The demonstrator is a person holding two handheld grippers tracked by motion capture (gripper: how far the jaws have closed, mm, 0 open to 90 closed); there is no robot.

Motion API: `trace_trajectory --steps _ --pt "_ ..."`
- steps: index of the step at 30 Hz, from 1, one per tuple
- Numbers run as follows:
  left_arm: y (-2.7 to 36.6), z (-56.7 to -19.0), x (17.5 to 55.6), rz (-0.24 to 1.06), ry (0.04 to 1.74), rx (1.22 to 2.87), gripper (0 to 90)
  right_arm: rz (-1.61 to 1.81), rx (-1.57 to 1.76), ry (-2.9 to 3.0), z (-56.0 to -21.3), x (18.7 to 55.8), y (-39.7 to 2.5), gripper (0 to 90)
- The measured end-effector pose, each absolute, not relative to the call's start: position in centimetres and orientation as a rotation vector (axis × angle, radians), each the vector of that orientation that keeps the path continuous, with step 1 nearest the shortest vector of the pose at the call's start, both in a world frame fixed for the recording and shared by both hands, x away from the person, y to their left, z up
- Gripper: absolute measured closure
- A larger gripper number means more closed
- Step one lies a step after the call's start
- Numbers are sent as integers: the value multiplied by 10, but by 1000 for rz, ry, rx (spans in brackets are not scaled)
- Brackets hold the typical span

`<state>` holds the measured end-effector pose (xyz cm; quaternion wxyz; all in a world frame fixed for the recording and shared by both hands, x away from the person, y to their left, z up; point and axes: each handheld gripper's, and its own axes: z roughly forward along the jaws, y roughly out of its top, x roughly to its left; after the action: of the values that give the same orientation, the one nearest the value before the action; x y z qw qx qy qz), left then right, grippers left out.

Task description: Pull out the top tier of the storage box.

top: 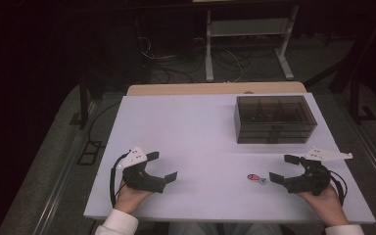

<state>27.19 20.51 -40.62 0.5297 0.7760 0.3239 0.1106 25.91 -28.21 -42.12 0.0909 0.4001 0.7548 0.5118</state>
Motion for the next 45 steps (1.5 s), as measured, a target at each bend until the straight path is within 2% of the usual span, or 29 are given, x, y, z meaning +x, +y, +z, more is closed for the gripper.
trace_trajectory --steps 45 --pt "206 -409 271 260 774 1858 0 1461 1307 2285 -409 262 -276 5"
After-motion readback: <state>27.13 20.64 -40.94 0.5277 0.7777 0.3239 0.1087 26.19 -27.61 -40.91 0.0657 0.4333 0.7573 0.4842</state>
